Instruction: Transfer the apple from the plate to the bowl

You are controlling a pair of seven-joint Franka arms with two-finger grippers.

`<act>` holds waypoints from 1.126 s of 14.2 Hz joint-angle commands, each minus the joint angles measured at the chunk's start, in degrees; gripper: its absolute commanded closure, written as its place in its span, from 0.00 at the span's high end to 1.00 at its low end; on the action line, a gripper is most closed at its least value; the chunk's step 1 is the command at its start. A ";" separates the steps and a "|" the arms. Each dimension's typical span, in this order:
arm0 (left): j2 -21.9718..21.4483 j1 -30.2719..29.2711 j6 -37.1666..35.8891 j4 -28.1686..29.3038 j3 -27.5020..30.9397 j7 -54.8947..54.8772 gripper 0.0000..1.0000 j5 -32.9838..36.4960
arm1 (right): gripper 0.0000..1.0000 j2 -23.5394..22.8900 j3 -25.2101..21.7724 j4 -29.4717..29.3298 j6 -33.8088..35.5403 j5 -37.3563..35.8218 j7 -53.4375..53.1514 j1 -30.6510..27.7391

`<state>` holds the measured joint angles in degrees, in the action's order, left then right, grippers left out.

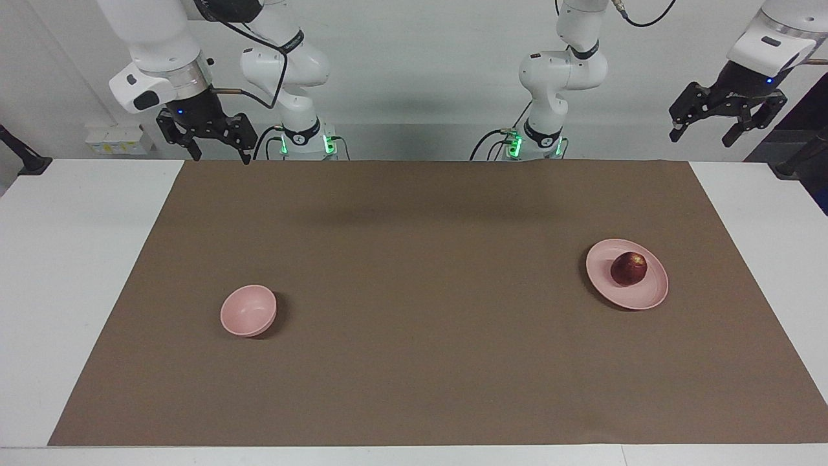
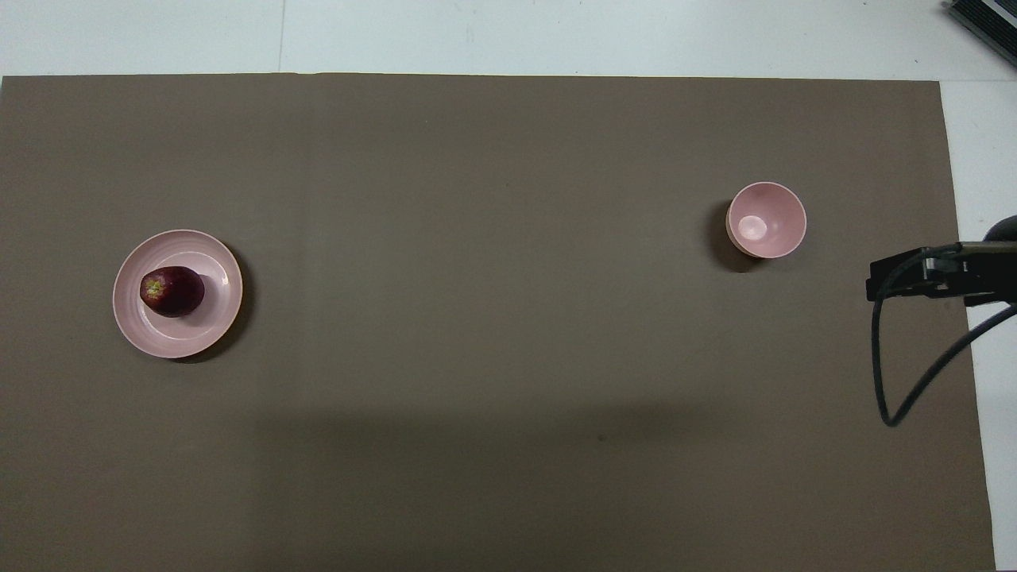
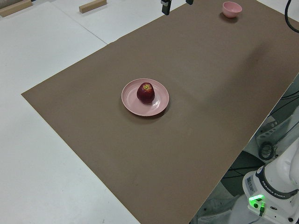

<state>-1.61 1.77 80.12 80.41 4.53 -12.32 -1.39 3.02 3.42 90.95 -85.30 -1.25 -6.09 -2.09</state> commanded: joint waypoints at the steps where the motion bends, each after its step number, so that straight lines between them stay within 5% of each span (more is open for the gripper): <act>1: -0.32 0.87 -0.23 -0.61 0.48 0.02 1.00 0.95 | 1.00 0.93 0.01 0.80 0.05 1.43 1.35 -0.81; 16: -0.50 0.60 -0.93 -0.52 0.56 0.81 1.00 0.16 | 1.00 0.93 0.01 0.80 0.05 1.43 1.35 -0.81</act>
<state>-1.76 1.87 80.07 80.41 4.98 -12.28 -1.42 3.02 3.41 90.95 -85.30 -1.25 -6.09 -2.12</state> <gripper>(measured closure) 0.000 0.000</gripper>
